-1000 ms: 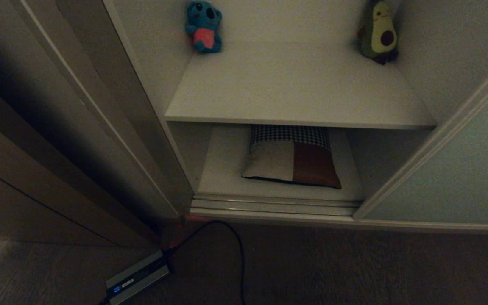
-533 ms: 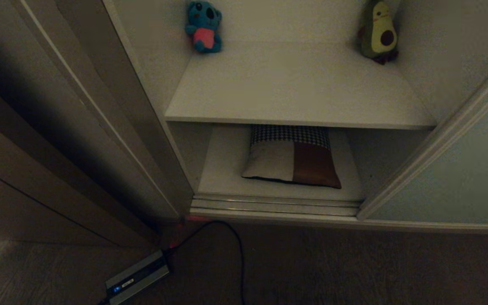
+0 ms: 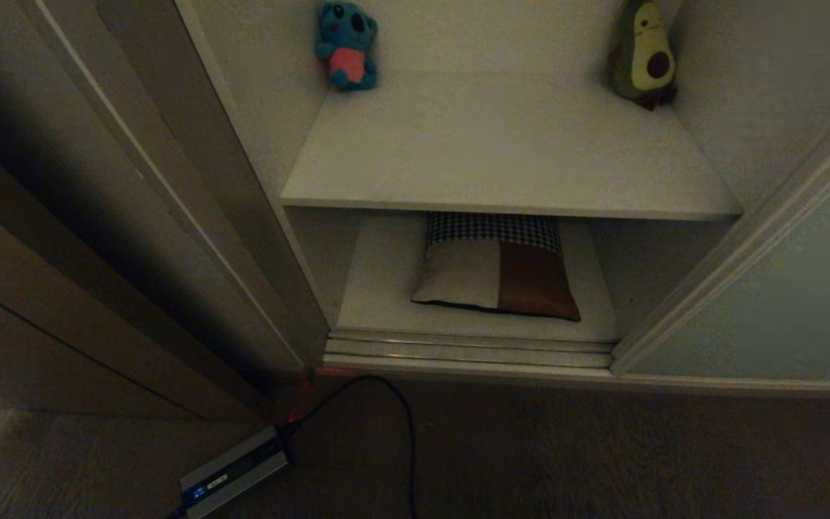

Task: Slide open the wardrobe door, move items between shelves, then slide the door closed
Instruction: Open the door, then place the pillow on the higher shelf

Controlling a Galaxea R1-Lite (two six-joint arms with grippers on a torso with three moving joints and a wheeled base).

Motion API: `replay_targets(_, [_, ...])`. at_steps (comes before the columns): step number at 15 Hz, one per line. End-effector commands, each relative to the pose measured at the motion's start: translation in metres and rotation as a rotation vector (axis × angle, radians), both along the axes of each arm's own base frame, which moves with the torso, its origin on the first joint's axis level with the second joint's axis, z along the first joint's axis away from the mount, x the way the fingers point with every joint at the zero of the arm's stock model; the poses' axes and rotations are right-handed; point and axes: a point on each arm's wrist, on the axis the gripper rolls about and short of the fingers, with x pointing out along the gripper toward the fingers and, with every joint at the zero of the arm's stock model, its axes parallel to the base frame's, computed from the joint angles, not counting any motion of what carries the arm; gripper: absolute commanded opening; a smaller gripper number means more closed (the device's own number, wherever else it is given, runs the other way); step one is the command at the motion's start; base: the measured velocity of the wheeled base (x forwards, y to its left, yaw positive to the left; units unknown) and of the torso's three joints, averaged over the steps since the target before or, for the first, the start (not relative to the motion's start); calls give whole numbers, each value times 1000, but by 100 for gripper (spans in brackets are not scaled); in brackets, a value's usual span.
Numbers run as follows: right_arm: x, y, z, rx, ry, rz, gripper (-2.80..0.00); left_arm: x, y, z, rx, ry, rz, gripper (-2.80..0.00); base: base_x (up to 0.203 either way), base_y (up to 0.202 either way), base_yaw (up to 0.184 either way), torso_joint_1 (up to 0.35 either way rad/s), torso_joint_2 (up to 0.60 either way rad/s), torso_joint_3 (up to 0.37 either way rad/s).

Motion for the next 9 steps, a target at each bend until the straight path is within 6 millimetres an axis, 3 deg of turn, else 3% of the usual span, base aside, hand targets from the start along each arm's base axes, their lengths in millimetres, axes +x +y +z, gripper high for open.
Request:
replay_targets(1, [0,0,-1,-1,4,1,-280,0,0,0,0,7,2,-280,0,0,0,0,0,0])
replay_targets(9, [0,0,-1,-1,6,1,-280,0,0,0,-6,6,1,-280,0,0,0,0,0,0])
